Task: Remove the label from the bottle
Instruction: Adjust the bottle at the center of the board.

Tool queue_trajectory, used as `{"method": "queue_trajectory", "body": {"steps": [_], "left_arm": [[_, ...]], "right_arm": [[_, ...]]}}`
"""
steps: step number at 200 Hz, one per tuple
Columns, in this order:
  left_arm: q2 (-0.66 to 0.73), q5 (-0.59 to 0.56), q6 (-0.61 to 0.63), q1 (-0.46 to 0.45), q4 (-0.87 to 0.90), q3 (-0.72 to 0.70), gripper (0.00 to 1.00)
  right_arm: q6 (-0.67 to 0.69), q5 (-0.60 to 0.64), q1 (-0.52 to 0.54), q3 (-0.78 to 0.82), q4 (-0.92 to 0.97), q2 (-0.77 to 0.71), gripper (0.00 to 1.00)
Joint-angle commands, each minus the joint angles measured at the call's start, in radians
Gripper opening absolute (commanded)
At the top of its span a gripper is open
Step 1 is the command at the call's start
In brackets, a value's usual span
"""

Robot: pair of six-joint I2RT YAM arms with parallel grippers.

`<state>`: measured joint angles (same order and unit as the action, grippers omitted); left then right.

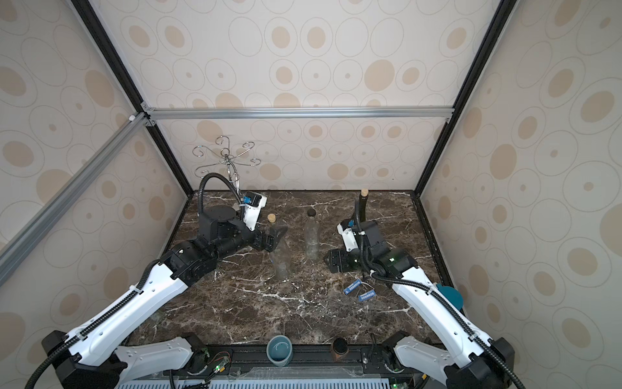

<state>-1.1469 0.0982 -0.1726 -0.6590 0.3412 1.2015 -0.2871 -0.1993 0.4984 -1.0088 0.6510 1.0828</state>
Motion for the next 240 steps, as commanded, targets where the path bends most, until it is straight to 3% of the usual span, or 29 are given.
{"method": "queue_trajectory", "body": {"steps": [1, 80, 128, 183, 240], "left_arm": [[0.021, 0.094, 0.062, 0.032, 0.033, 0.043, 1.00], [0.010, 0.228, 0.123, 0.113, 0.063, 0.045, 1.00], [0.008, 0.409, 0.168, 0.168, 0.048, 0.033, 1.00], [-0.033, 0.482, 0.229, 0.226, 0.057, 0.030, 1.00], [-0.107, 0.611, 0.289, 0.281, 0.017, 0.039, 0.89]], "right_arm": [[0.006, -0.005, 0.008, -0.028, 0.023, 0.003, 0.89], [-0.001, -0.017, 0.006, -0.033, 0.033, -0.002, 0.89], [0.011, 0.000, -0.003, -0.025, 0.032, -0.009, 0.89], [0.016, -0.011, -0.008, -0.021, 0.018, 0.011, 0.89], [0.014, -0.007, -0.009, -0.010, 0.018, 0.006, 0.89]]}}
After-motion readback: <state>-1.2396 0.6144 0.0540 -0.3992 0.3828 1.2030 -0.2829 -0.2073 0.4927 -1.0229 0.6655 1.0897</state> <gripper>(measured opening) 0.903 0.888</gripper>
